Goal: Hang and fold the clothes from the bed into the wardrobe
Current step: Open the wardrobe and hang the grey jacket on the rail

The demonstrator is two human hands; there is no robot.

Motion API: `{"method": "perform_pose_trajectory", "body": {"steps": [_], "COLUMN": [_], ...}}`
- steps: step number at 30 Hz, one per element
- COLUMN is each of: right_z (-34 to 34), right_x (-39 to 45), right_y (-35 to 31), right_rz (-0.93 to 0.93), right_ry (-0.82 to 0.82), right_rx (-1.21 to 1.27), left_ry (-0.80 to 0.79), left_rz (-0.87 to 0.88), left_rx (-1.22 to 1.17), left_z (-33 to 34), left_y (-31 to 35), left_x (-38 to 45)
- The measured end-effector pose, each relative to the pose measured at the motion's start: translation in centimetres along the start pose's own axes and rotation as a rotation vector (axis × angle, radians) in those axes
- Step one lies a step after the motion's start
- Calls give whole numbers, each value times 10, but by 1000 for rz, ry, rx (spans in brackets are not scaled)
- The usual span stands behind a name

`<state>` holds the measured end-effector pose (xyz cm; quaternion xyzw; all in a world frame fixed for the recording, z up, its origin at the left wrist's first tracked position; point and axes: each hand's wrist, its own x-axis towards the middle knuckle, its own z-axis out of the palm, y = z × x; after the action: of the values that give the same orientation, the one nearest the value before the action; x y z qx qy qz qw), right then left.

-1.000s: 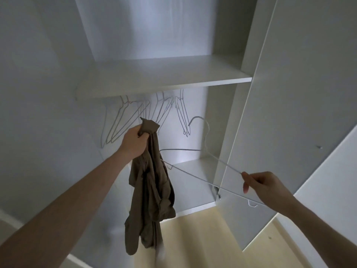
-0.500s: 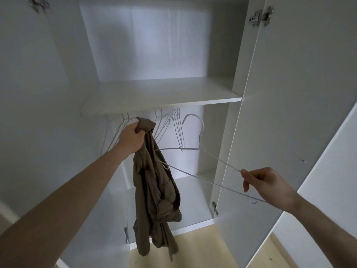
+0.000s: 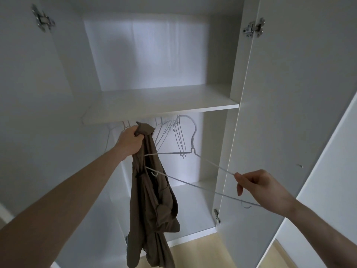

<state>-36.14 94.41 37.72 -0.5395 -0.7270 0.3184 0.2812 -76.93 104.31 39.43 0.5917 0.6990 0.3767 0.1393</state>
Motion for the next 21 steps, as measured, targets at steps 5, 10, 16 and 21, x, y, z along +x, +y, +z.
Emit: {"method": "perform_pose_trajectory", "body": {"steps": [5, 10, 16, 21], "right_z": [15, 51, 79, 87], "right_x": [7, 20, 25, 27], "right_y": [7, 18, 13, 11], "right_rz": [22, 36, -17, -71], "right_ry": [5, 136, 248, 277], "right_rx": [11, 113, 497, 625], "left_ry": [-17, 28, -316, -462], "left_rz": [82, 113, 290, 512], "left_rx": [-43, -273, -188, 225], "left_z": [4, 2, -12, -38], "left_y": [14, 56, 96, 101], "left_x": [-11, -33, -71, -68]}}
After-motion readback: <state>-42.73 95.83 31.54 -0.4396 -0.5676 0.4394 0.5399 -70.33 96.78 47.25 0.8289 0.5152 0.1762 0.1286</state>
